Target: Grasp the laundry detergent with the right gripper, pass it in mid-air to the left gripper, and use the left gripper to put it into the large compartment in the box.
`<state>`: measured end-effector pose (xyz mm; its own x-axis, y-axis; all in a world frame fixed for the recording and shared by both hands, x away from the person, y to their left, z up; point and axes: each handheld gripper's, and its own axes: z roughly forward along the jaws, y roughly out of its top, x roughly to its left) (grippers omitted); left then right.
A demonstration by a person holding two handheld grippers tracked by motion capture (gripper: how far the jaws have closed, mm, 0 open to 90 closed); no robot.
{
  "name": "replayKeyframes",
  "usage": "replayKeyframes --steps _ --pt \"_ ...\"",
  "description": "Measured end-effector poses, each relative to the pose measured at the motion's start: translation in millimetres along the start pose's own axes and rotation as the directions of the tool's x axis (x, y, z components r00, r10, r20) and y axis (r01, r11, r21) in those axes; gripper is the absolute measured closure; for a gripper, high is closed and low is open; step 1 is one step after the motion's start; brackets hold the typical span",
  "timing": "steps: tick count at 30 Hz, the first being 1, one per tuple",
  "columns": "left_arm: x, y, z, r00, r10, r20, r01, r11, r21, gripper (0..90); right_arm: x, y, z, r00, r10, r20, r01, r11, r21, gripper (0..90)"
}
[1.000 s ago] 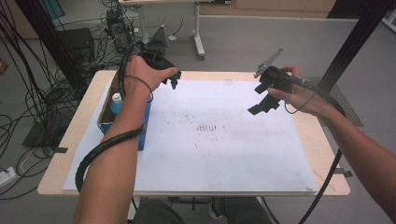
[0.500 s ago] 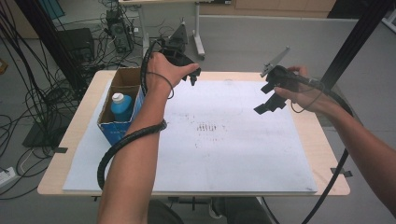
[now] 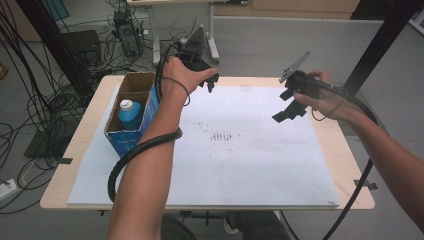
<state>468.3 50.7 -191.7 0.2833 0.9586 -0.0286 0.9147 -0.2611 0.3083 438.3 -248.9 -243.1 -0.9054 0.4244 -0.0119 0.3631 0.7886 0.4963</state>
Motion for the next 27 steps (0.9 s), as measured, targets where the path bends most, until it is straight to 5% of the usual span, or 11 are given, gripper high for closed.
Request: replayKeyframes --steps 27 --pt "6.2 -3.3 -0.6 1.0 -0.006 -0.001 0.006 1.0 0.005 8.0 -0.5 -0.3 -2.2 0.9999 -0.007 0.009 0.007 1.0 0.013 6.5"
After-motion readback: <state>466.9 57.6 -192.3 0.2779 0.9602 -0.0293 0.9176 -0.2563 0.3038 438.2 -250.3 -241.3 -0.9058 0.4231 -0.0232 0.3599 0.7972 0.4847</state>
